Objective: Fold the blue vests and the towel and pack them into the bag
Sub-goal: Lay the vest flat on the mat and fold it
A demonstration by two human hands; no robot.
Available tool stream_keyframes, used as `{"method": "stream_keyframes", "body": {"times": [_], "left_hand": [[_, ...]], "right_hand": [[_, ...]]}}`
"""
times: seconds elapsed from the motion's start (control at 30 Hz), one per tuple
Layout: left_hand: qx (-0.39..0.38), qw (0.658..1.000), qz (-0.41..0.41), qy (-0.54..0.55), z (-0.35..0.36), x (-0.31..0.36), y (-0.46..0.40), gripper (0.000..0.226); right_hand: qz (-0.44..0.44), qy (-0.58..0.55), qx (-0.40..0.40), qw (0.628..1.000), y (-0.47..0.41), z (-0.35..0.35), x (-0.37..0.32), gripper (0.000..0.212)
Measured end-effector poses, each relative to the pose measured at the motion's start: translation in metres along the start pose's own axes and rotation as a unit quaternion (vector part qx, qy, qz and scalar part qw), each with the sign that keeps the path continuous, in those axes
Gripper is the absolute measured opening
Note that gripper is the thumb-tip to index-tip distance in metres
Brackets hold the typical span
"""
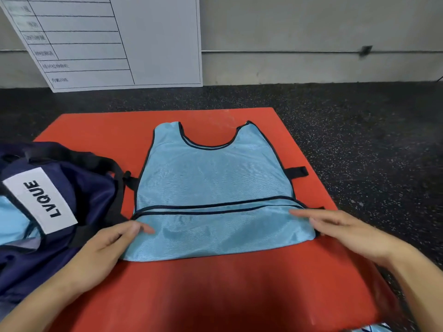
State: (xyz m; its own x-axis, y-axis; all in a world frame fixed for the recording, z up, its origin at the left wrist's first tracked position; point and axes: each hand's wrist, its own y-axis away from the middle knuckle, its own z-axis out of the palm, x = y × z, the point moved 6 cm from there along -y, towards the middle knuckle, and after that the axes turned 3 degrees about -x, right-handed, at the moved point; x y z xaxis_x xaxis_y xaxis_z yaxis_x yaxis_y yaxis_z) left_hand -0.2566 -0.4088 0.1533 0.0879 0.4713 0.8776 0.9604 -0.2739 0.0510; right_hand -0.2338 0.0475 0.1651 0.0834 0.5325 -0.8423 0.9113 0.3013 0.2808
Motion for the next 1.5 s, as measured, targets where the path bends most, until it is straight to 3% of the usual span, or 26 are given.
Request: {"method": "stream_keyframes", "body": {"times": [0.1,0.27,0.33,0.43,0.57,0.7,1.03,1.27,1.5], "left_hand": [[-0.029,0.998,0.016,-0.049,-0.001,0.003,-0.002,0.023],[-0.101,0.99,0.011,-0.098,-0.005,0.015,0.0,0.041],[-0.113,0.987,0.01,-0.111,-0.005,0.015,0.0,0.037],[-0.025,0.997,0.02,-0.073,-0.009,0.014,-0.005,0.015],[0.058,0.997,-0.005,0.044,-0.01,0.002,-0.01,0.031],[0.049,0.994,-0.035,0.088,-0.008,-0.01,-0.011,0.04],[-0.001,0.997,-0.046,0.069,0.001,-0.022,-0.004,0.045],[-0.025,0.996,-0.046,0.068,0.01,-0.018,0.043,0.075],[-0.033,0.997,-0.041,0.055,0.021,-0.013,0.102,0.077]], "right_hand": [[-0.007,0.109,-0.001,0.994,-0.006,0.007,0.0,0.031],[-0.024,0.093,0.015,0.995,-0.014,0.007,-0.001,0.023],[-0.03,0.095,0.036,0.994,-0.013,0.003,-0.001,0.023],[-0.062,0.06,0.107,0.991,-0.009,-0.002,-0.01,0.029],[-0.087,-0.045,0.172,0.98,-0.014,-0.006,-0.011,0.036],[-0.052,-0.092,0.146,0.984,-0.022,0.0,0.006,0.045],[0.019,-0.092,0.061,0.994,-0.002,0.009,0.023,0.059],[0.021,-0.09,0.062,0.994,0.035,0.023,0.027,0.059],[0.02,-0.085,0.066,0.994,0.088,0.05,0.033,0.057]]}}
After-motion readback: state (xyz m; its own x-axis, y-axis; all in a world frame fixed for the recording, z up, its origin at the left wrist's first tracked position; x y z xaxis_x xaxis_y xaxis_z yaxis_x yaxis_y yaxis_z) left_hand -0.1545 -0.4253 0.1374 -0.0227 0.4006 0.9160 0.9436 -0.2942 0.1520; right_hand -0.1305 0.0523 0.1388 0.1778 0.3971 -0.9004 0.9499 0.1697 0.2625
